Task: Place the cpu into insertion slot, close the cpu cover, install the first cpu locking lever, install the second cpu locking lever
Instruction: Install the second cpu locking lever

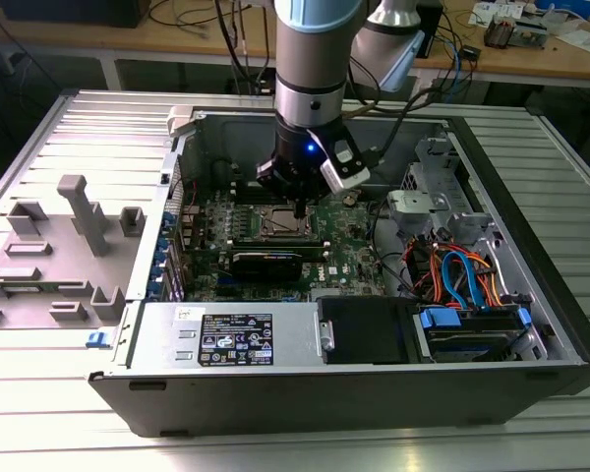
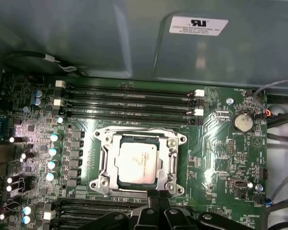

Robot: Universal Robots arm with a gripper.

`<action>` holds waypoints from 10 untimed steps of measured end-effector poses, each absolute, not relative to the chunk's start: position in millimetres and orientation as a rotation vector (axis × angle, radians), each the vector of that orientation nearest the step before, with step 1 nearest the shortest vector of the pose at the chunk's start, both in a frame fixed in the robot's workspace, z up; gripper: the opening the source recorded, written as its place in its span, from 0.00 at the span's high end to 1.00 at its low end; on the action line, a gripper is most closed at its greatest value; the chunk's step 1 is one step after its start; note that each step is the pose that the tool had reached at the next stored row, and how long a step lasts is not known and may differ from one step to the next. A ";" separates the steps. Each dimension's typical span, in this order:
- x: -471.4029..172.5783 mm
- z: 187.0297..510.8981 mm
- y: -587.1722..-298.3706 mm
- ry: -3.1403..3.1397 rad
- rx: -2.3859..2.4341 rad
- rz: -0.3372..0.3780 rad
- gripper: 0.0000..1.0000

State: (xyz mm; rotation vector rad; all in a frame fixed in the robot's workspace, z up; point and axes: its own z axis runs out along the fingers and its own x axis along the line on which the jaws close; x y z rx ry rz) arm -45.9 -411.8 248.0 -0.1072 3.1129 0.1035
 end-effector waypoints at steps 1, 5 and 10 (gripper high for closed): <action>-46.1 247.9 -412.0 3.113 -0.107 0.107 0.89; -47.9 247.6 -412.1 3.113 -0.108 0.108 0.89; -49.4 247.6 -412.1 3.113 -0.107 0.109 0.89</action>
